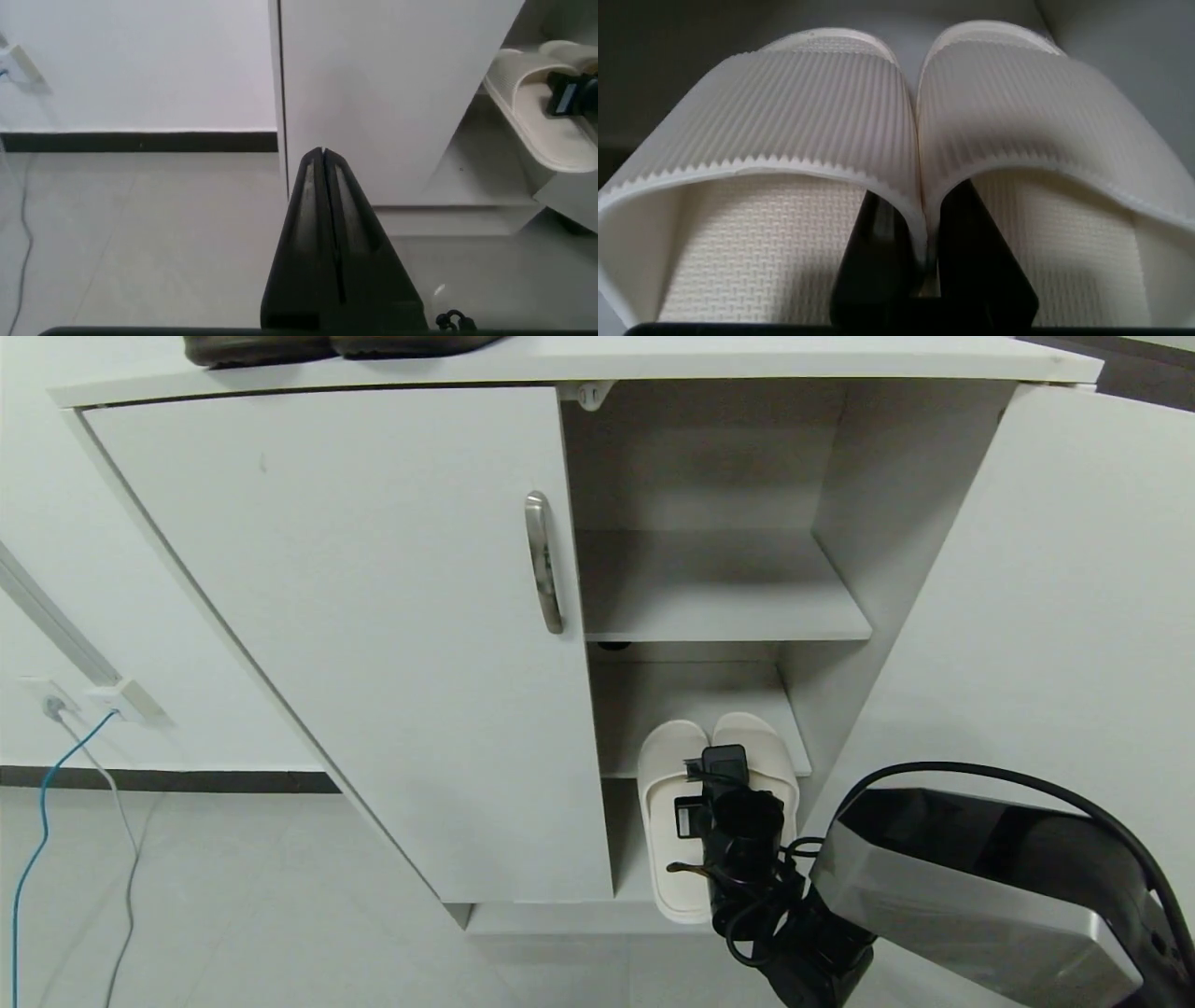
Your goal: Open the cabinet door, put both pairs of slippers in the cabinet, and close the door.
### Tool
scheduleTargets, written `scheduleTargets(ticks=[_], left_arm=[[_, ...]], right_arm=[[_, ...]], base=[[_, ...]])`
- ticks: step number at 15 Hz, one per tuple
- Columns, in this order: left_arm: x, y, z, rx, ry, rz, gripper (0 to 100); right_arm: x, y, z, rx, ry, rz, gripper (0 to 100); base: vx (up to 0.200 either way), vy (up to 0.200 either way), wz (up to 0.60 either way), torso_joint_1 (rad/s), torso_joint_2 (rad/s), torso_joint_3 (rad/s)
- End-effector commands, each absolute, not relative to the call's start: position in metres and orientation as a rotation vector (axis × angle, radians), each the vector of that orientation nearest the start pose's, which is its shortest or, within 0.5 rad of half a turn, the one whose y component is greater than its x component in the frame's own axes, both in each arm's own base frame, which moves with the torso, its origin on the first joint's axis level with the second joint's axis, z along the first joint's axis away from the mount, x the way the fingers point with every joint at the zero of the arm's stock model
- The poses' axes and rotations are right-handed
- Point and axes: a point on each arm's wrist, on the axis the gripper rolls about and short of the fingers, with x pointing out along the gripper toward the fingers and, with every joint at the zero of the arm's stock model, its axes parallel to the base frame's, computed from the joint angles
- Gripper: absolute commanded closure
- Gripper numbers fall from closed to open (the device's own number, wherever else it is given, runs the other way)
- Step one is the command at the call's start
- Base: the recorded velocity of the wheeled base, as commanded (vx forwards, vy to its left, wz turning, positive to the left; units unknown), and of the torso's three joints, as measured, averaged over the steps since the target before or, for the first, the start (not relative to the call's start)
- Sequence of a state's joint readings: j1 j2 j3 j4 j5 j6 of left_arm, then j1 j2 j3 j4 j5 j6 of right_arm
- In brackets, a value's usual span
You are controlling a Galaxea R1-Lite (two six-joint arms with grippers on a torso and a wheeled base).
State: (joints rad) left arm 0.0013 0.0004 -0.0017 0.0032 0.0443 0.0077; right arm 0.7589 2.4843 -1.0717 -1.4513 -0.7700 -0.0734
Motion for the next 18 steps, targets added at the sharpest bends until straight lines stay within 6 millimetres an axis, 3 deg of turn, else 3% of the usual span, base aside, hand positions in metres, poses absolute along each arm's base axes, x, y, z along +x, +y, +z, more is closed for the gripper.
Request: scheduleTargets(ticks=[1, 10, 14, 18], left_arm=[[-0.023, 0.001, 0.076, 0.006, 0.003, 0.049, 100], [-0.023, 0.001, 0.075, 0.009, 0.005, 0.049, 100], [-0.023, 0.001, 0.075, 0.009, 0.005, 0.051, 100], [-0.023, 0.001, 0.075, 0.009, 0.005, 0.051, 100]], right_arm=[[0.328, 0.289, 0.028, -0.043, -0.032, -0.010, 100], [0.377, 0.285, 0.046, -0.028, -0.036, -0.055, 100], [0.415, 0.287, 0.048, 0.005, -0.042, -0.059, 100], [0.433, 0.290, 0.053, 0.005, -0.042, -0.060, 100]], base=[[0.000, 0.000, 0.00, 0.000, 0.00, 0.000], [0.000, 0.000, 0.00, 0.000, 0.00, 0.000], [0.000, 0.000, 0.00, 0.000, 0.00, 0.000], [0.000, 0.000, 0.00, 0.000, 0.00, 0.000]])
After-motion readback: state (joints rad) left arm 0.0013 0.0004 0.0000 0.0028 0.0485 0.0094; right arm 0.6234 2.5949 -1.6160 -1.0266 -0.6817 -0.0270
